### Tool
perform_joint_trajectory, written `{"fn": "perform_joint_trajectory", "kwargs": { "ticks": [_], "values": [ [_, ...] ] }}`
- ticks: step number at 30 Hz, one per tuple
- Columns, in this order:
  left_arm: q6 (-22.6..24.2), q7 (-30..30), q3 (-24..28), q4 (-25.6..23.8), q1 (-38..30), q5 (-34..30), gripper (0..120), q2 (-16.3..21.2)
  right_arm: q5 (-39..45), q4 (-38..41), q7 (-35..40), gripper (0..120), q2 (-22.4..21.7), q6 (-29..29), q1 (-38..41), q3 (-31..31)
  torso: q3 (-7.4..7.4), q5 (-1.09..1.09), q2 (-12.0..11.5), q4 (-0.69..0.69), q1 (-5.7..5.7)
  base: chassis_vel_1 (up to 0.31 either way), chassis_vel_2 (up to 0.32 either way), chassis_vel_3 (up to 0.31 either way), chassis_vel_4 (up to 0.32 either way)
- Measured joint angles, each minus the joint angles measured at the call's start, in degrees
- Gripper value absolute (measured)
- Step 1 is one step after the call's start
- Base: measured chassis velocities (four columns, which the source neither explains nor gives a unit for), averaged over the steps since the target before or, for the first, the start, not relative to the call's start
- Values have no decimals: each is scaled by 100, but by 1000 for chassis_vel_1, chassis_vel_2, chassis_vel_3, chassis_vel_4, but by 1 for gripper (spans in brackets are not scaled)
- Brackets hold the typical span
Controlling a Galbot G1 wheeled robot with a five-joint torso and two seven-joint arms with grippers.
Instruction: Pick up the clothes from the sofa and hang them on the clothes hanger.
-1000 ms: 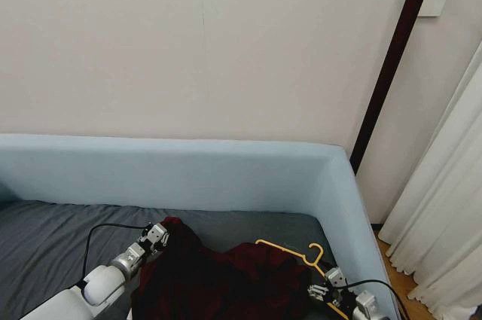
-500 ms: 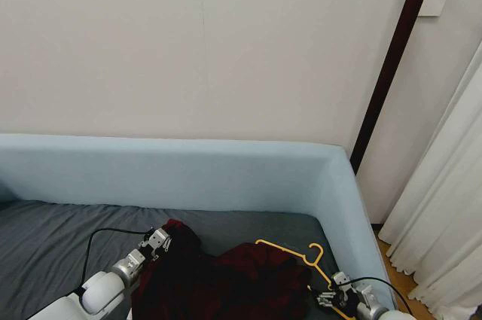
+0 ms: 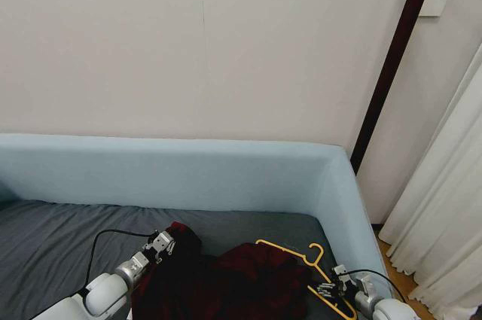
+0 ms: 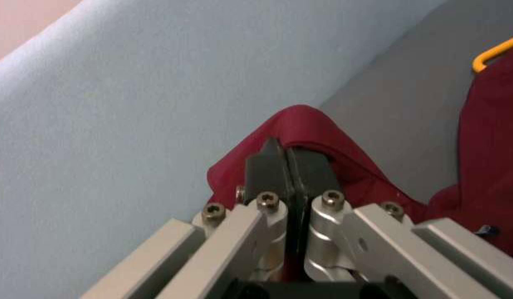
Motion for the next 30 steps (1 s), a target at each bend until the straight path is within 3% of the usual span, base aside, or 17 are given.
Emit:
{"fn": "perform_joint_trajectory", "kwargs": {
  "ticks": [20, 30],
  "values": [
    [-26, 1, 15, -126, 35, -130, 0, 142, 15, -279, -210, 6, 147, 61, 16, 94, 0, 0, 0, 0, 0, 0, 0, 0, 0],
    [-27, 5, -28, -136, 104, -73, 0, 97, 165, -259, -238, 5, 90, 375, -20, 197, 0, 1, -1, -1, 0, 0, 0, 0, 0]
  ]
}}
